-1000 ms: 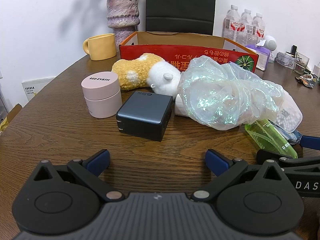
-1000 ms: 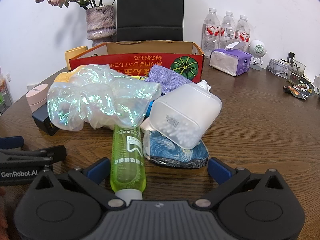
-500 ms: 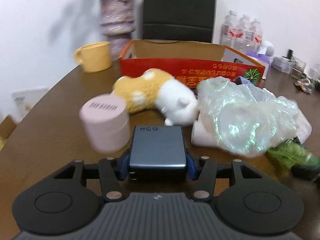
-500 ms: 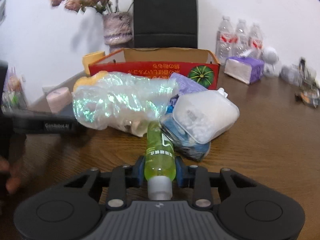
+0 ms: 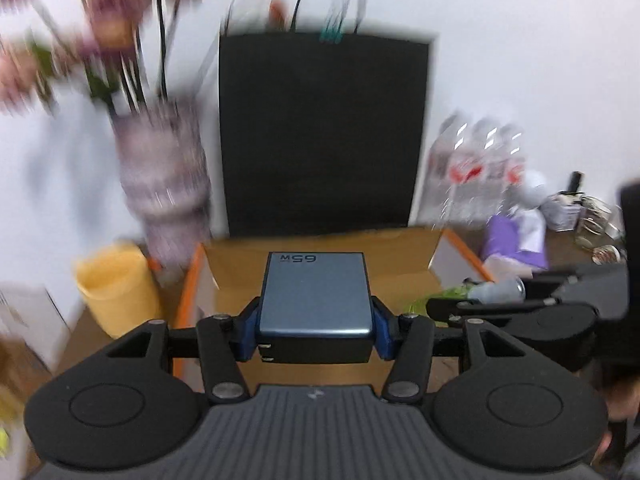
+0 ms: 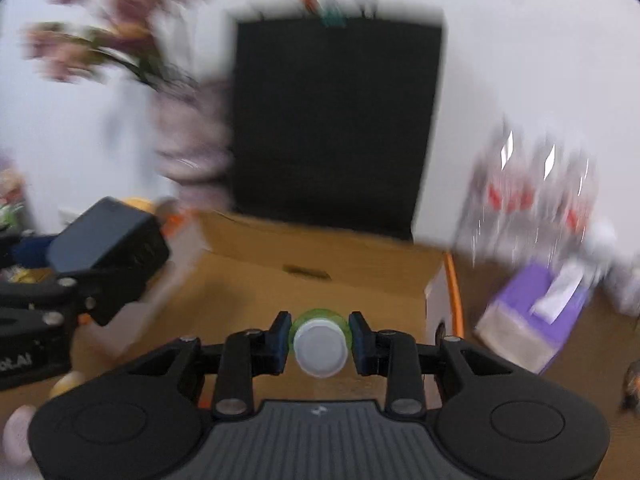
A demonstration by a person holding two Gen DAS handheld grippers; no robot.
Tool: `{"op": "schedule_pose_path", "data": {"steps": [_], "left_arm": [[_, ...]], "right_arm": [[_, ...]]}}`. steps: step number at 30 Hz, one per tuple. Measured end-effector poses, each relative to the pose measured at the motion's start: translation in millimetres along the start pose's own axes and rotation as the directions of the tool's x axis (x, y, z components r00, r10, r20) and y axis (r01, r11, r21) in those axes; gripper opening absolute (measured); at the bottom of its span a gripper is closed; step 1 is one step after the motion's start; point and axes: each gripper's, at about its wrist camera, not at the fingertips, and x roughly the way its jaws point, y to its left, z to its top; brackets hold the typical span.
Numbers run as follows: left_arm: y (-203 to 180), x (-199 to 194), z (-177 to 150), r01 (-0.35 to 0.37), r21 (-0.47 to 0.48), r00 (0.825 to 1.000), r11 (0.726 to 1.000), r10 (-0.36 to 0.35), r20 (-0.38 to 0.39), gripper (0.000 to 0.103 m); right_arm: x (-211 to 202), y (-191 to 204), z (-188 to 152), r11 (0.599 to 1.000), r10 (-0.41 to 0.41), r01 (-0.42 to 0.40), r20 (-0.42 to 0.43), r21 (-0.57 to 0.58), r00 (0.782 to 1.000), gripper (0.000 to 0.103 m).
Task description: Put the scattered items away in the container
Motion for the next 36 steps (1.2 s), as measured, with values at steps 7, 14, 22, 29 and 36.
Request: {"op": "schedule_pose_path", "data": {"steps": [7,14,22,29,36], "left_arm": [[10.7,17.3,-15.5,-0.072,-0.016,0.995,0.997,0.07,-0.075,0.083],[-2.3,-160.9,-140.4,-0.066,-0.02,0.993,0.998,0.068,0.095,0.103],[-21.7,-163.1,-239.8,-0.051,-0.028,0.998,0.998,0.05,-0.041,0.103],[-23.4,-141.3,-248.5,-0.112,-0.023,0.99,0.993,0.11,-0.087,0.103],[-20.7,-133.6,-246.6,-0.12,-0.039,0.99,0.992,0.116,-0.08,0.103]], "right_arm": [[22.3,-27.4,-10.3,0.994,-0.079,0.086,-0.096,0.07,0.992,0.077],[-128.9,-18.0,-125.9,0.996,-0.013,0.003,0.11,0.089,0.994,0.103],[-176.9,10.7,-259.6,0.995,-0.006,0.0,0.059,0.1,0.998,0.103],[-149.4,27.4,-259.7,0.996,-0.06,0.059,0.021,0.068,0.998,0.102],[-132.1,28.2,-258.7,0.991,-0.101,0.101,-0.002,0.09,0.995,0.103]]}}
